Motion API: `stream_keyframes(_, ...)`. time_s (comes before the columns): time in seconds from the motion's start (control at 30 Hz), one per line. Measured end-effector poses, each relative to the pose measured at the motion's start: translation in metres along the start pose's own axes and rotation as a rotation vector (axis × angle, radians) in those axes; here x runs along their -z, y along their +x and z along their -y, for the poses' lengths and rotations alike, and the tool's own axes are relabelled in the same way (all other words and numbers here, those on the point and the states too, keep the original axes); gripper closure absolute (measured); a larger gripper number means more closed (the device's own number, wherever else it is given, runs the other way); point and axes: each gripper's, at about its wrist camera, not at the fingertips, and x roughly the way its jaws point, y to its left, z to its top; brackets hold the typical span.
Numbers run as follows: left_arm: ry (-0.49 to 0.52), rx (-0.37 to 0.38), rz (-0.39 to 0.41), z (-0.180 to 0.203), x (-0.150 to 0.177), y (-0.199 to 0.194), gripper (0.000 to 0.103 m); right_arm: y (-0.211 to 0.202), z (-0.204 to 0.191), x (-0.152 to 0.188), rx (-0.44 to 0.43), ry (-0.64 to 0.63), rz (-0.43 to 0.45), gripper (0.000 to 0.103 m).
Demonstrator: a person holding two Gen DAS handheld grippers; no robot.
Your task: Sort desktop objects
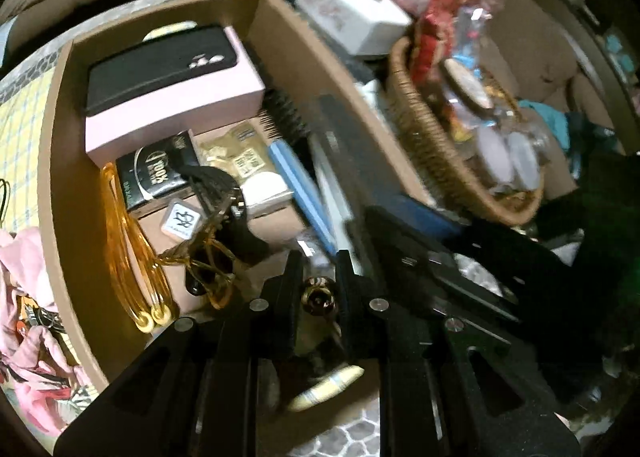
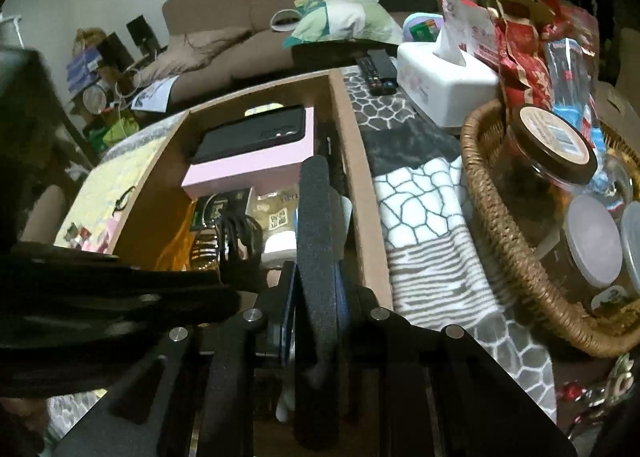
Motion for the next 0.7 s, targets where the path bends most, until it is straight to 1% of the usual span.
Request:
stream_keyframes(0.1, -0.049, 0.006, -0.011, -0.01, -0.004, 0.011, 0.088, 0.002, 0.003, -0.001, -0.036, 0.031, -0.012, 0.083)
stream_keyframes(0.17, -0.084, 0.032, -0.016, -0.017, -0.006, 0.015, 0.083, 0.005, 0.005, 0.001, -0.06, 0.052, -0.033, 0.083)
stream_keyframes(0.2, -0.093, 0.038, -0.013, -0.019, -0.006, 0.014, 0.073, 0.003, 0.005, 0.002, -0.058, 0.047, -0.025, 0.083)
stream_keyframes(0.23, -0.1, 0.05, 0.0, -0.021, -0.005, 0.01, 0.059, 0.002, 0.005, 0.003, -0.059, 0.041, -0.021, 0.082)
stream_keyframes(0.3, -0.107, 0.072, 0.035, -0.022, -0.004, -0.002, 0.051, 0.001, 0.004, 0.004, -0.066, 0.033, -0.027, 0.082)
stream_keyframes(0.37, -0.11, 0.084, 0.051, -0.024, -0.001, -0.011, 0.051, -0.001, 0.002, 0.005, -0.058, 0.017, -0.028, 0.082)
stream_keyframes(0.5, -0.097, 0.083, 0.055, -0.027, 0.007, -0.024, 0.051, -0.006, -0.006, 0.007, -0.02, -0.024, -0.035, 0.081)
stream_keyframes(0.6, -0.101, 0.103, 0.066, -0.031, 0.014, -0.034, 0.053, -0.017, -0.008, 0.007, 0.001, -0.036, -0.015, 0.081)
stream_keyframes(0.67, -0.101, 0.107, 0.075, -0.032, 0.018, -0.04, 0.054, -0.022, -0.01, 0.005, 0.002, -0.044, -0.019, 0.08)
stream_keyframes(0.7, -0.101, 0.108, 0.084, -0.033, 0.021, -0.045, 0.057, -0.022, -0.012, 0.005, 0.011, -0.056, -0.026, 0.08)
